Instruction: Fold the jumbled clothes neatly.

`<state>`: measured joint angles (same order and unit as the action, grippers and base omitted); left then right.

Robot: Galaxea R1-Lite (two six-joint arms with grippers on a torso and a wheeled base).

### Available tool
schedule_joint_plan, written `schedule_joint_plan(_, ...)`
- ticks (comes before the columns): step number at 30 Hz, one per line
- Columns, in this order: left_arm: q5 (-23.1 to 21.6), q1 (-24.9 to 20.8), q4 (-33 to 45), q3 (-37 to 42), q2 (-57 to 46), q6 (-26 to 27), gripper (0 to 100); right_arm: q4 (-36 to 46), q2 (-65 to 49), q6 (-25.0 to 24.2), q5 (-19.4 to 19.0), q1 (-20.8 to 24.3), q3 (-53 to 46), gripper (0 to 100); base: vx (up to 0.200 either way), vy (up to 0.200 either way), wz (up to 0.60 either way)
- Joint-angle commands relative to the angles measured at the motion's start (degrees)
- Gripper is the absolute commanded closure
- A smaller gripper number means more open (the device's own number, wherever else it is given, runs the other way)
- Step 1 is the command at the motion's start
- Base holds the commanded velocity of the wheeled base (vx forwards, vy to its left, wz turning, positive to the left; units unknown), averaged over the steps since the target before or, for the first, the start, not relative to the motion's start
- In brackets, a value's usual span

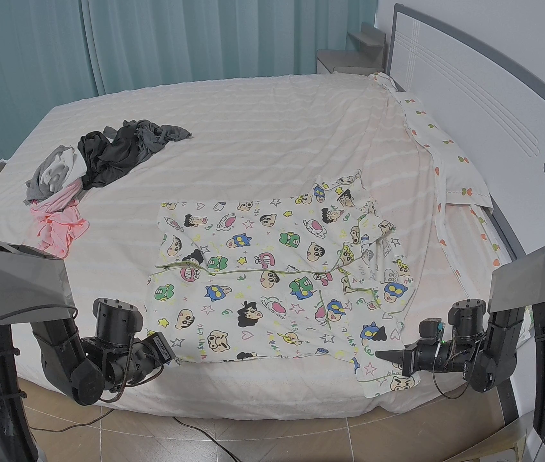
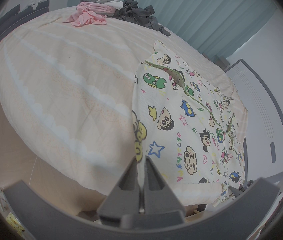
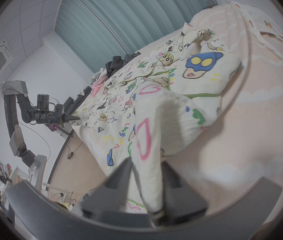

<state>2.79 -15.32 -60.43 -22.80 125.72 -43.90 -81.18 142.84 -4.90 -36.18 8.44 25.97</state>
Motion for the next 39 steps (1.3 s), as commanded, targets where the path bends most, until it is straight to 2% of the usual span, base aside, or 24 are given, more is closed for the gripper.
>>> schedule_joint_plan(1, 0.0, 0.6, -0.1, -0.1, -1.5, -0.3, 100, -0.1, -0.7, -0.3, -2.1, -1.4, -2.1, 100, 0.000, 0.000, 0.00)
schedule_joint_plan(5, -2.0, 1.3, 0.0, 1.6, -4.1, -0.4, 100, -0.3, -1.3, -1.5, -5.9, -2.2, -4.8, 100, 0.000, 0.000, 0.00)
schedule_joint_plan(10, -3.4, 1.8, 0.0, 3.5, -4.5, -0.4, 100, 0.1, -2.7, -4.6, -6.7, -2.2, -6.4, 100, 0.000, 0.000, 0.00)
schedule_joint_plan(18, -3.5, 1.9, 0.0, 5.1, -4.5, -0.3, 100, -0.2, -2.8, -4.7, -6.7, -1.7, -10.4, 100, 0.000, 0.000, 0.00)
schedule_joint_plan(30, -3.4, 1.9, 0.0, 3.5, -4.5, -0.4, 100, 0.1, -4.9, -4.9, -6.8, -2.3, -7.5, 100, 0.000, 0.000, 0.00)
schedule_joint_plan(36, -3.4, 1.9, -0.1, 3.8, -5.5, -0.4, 100, -0.4, -5.6, -5.0, -7.5, -2.2, -8.6, 100, 0.000, 0.000, 0.00)
schedule_joint_plan(39, -3.5, 2.0, -0.1, 3.5, -7.1, -0.5, 100, -0.5, -7.5, -5.2, -9.1, -2.2, -8.2, 100, 0.000, 0.000, 0.00)
